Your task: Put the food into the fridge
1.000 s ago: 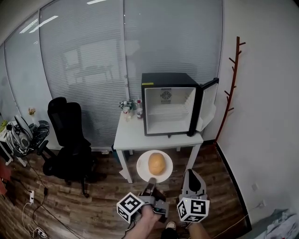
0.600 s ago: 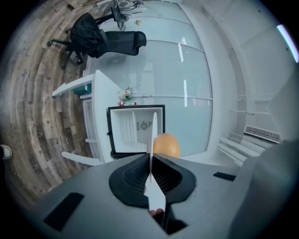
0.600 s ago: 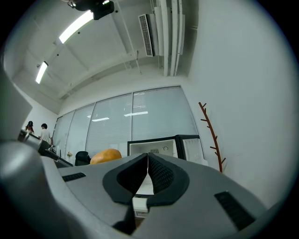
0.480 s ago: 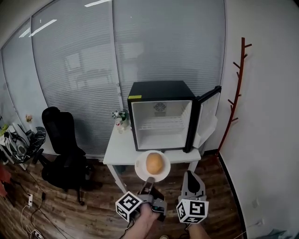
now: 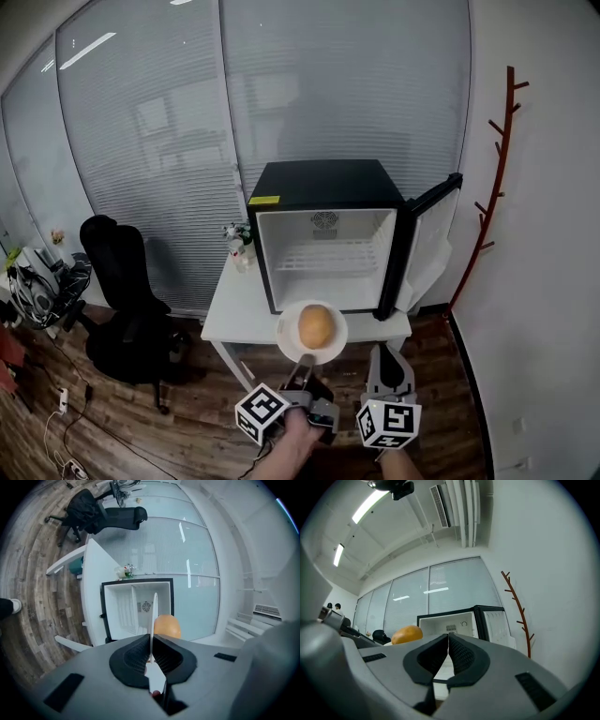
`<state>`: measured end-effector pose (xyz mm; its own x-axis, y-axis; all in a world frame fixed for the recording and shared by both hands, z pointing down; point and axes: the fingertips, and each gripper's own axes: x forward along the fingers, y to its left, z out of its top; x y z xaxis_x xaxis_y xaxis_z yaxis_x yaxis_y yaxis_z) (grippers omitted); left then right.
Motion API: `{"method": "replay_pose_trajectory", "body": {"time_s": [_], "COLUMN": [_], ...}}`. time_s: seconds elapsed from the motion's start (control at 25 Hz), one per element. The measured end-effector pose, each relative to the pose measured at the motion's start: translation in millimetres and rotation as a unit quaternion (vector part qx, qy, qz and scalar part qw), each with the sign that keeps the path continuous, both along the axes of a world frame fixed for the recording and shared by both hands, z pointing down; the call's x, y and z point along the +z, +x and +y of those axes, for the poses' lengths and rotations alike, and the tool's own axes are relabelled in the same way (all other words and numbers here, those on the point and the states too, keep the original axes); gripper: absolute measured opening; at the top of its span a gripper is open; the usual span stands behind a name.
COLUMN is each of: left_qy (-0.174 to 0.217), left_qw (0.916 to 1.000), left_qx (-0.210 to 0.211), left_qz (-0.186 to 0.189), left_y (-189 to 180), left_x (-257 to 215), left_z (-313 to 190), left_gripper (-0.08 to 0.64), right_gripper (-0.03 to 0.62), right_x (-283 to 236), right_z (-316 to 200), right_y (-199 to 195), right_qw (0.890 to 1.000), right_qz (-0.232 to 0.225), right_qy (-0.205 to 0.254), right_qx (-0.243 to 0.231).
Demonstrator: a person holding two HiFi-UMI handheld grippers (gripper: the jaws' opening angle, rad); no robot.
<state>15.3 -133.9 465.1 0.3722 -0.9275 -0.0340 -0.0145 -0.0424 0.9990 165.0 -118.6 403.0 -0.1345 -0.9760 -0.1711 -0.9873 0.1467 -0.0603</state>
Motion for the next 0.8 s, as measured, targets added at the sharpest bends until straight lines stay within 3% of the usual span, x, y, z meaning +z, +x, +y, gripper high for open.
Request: {"method": "replay_pose_trajectory", "body": {"time_s": [0.52,0.8], "left_qy": [-0.011,-0.026], "left_qw": [0.9994,0.9983], "left_qx": [0.025,0.045], "left_qz": [0.023,0.027], "left_y": [-10,-11], "left_x": [11,22], "left_z": [-170,-232], "left_gripper": [0.032,0.032], "right_gripper": [0.028,0.028], "right_x": [-4,-10], "right_z": [-171,-235], "right_y": [-21,-34], "right_qw": [0.999,0.999], "right_qz": [0.031,0.042], "right_qy": [-0.008,-0.009], "right_qx": [0.018,0.029]}}
